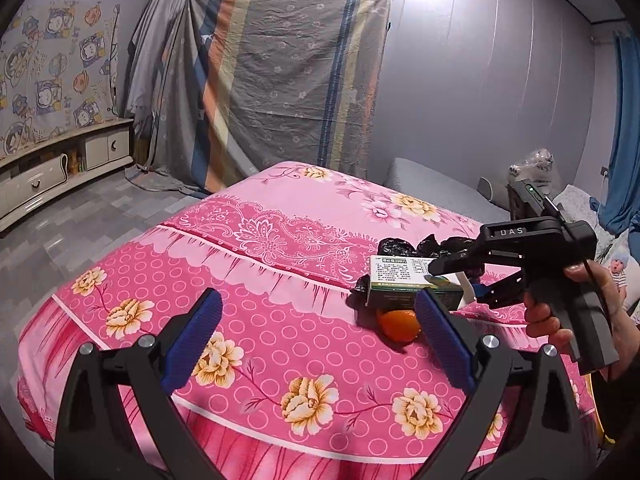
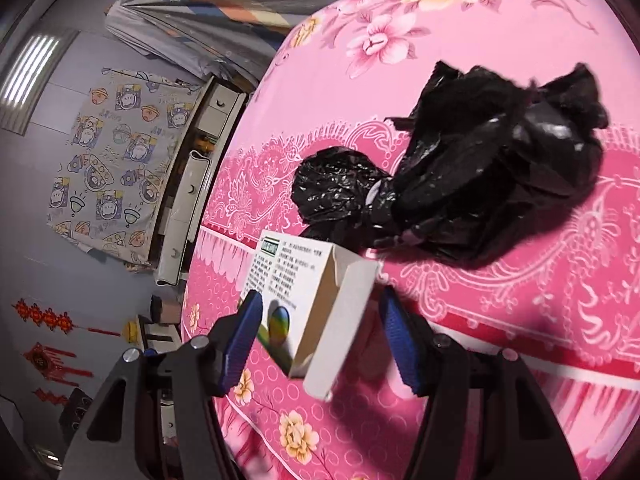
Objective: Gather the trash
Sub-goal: 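Grasp the white medicine box with the right tool while the left tool grasps the orange peel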
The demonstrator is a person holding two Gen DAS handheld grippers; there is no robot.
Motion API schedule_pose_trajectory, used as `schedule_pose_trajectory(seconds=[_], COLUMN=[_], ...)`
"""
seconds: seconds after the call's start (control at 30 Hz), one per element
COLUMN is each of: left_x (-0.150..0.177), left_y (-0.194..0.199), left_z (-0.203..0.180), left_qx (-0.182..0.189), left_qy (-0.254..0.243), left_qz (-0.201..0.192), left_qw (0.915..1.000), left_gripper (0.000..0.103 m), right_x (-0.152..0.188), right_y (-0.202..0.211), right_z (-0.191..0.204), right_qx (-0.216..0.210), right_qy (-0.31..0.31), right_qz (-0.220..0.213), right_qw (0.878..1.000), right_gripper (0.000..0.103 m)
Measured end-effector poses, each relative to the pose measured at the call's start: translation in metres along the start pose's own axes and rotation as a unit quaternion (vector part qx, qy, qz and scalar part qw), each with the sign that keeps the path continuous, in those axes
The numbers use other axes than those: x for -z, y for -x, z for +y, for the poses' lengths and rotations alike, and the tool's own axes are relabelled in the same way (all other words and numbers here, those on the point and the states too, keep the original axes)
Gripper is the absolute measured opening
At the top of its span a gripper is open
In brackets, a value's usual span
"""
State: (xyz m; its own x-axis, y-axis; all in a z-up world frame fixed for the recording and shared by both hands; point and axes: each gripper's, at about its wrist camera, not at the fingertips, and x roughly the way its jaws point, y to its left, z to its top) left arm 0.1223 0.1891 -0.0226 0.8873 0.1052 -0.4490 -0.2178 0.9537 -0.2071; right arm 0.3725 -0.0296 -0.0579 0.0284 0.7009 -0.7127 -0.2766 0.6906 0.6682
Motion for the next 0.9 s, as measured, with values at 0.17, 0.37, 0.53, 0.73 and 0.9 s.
schedule_pose_trajectory(seconds=[0.17, 0.37, 0.53, 0.73, 0.9], left_x=[0.002, 0.002, 0.005, 0.002, 0.002], left_y=[-0.003, -0.007, -0.025, -0.065, -0.103], left_z=[0.002, -0.009, -0.028, -0.056, -0.072], left_qx=[0.000, 0.005, 0.035, 0.076, 0.075], left_qy=[0.003, -0.017, -0.049, -0.081, -0.092], left_qz=[0.004, 0.012, 0.048, 0.108, 0.148], left_qw=[1.0000, 0.9998, 0.9970, 0.9879, 0.9819], left_gripper=[0.092, 0.093, 0.093, 0.092, 0.092], right_x=[0.003, 0.004, 0.008, 0.024, 0.045], right_y=[0.004, 0.031, 0.081, 0.136, 0.164], right_z=[0.008, 0.026, 0.024, 0.008, -0.009], right_qx=[0.012, -0.015, -0.055, -0.076, -0.087], right_qy=[0.015, 0.048, 0.050, 0.033, 0.027], right_qz=[-0.010, -0.043, -0.096, -0.151, -0.169], right_qw=[1.000, 0.998, 0.993, 0.985, 0.981], right_gripper=[0.034, 0.019, 0.019, 0.019, 0.019])
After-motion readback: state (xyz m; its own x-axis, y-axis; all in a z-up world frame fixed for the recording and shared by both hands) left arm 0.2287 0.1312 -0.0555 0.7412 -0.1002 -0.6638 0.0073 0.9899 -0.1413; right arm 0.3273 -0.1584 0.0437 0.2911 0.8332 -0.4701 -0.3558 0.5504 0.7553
